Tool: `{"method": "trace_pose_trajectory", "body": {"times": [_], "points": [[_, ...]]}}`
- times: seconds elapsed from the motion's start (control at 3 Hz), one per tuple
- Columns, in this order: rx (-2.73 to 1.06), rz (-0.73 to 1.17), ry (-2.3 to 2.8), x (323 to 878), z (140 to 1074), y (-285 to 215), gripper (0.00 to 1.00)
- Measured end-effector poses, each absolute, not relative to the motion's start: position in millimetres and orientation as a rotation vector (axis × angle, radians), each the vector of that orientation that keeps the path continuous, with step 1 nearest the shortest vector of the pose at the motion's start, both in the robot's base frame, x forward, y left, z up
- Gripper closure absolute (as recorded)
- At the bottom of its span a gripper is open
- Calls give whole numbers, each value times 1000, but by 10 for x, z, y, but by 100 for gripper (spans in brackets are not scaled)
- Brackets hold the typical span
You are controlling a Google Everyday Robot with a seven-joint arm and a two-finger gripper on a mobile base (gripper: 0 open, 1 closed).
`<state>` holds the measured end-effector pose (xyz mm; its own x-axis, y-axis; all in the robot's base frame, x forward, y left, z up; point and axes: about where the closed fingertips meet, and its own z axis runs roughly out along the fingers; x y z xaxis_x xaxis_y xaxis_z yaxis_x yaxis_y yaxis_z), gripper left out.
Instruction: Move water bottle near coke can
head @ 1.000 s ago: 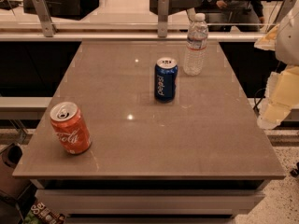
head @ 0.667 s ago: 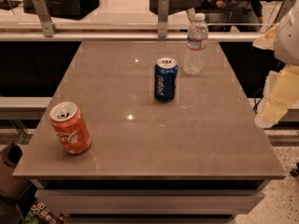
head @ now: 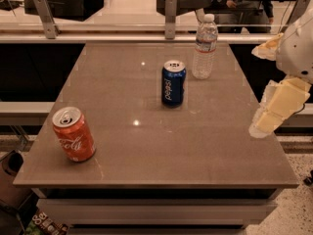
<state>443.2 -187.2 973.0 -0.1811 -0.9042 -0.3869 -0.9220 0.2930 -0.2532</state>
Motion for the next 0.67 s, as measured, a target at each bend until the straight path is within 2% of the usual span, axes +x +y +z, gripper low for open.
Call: {"method": "trace_pose_trajectory", "body": {"times": [0.67], "points": [[-1602, 248, 2017, 4378, 9443, -1337, 0]]}}
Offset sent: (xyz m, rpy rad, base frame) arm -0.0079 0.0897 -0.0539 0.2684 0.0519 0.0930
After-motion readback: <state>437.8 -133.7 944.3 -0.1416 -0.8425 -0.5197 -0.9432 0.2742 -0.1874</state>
